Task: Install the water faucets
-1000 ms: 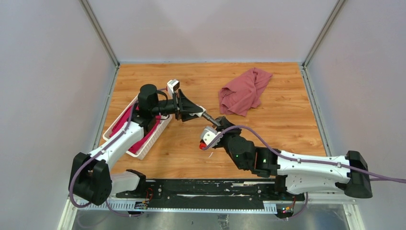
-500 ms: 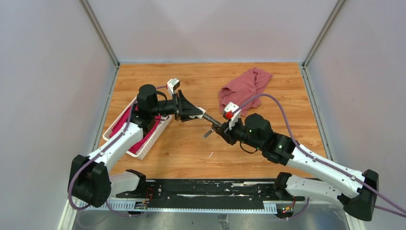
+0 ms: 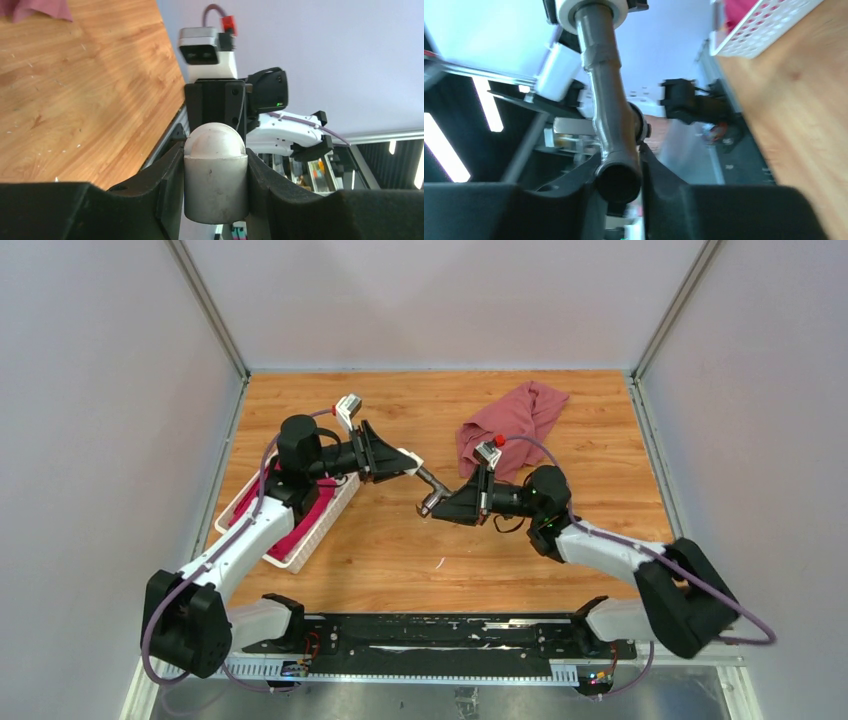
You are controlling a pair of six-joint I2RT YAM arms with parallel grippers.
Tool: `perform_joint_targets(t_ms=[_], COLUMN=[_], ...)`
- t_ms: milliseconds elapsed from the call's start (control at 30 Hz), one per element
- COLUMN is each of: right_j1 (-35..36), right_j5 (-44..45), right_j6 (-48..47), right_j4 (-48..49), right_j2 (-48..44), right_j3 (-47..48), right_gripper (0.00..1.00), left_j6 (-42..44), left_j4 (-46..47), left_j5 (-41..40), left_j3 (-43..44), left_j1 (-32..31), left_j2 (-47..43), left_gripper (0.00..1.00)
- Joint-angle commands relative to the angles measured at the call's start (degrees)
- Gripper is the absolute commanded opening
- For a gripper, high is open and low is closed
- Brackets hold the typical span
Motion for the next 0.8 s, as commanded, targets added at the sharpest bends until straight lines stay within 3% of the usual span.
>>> perform_joint_targets(t_ms=[0,100,167,233,300,367,533,600,767], right_j1=[-2.9,-3.2,-4.1,-4.7,-4.7,-4.6,-1.8,5.5,33.7], right_j5=[-2.1,-4.7,-5.0,-3.0,7.7,14.8,26.8,37.6,74.8], right_j6=[33.5,21.1,10.9,-6.0,-29.7,-38.5,-55.9,-64.2,-81.1], right_j4=[42.9,26.4,11.2,-15.0,-49.0,-60.4,-73.1,-77.1,-82.5], right_j2=[8.8,4.3,-0.7,-7.7,-15.1,-18.7,-27.4,-29.2,-26.1], right_j3=[0.3,-1.4,-1.5,1.9,8.9,12.9,17.8,21.2,27.0], right_gripper=[0.41,0.66,0.74,0.80,0.93,0.96,0.99,0.99,0.99], left_j6=[-0.4,-0.8,-1.3,-1.7,-2.1,-2.3,-3.9,-5.1,-8.6], left_j4=[0.6,0.6,0.7,0.7,0.7,0.7,0.7,0.7,0.8], left_j5=[7.4,7.2,7.0,6.9,6.8,6.8,5.9,5.1,3.4], left_j3=[0.2,0.3,0.3,0.3,0.3,0.4,0.8,0.9,1.0], left_j1=[-1.7,-1.6,-1.6,-1.6,-1.6,-1.6,-1.6,-1.6,-1.6], left_j2=[-2.1,-1.9,-1.9,-2.0,-1.9,-1.8,-1.2,-1.0,0.3], left_gripper=[0.00,0.00,0.00,0.00,0.00,0.00,0.00,0.00,0.00])
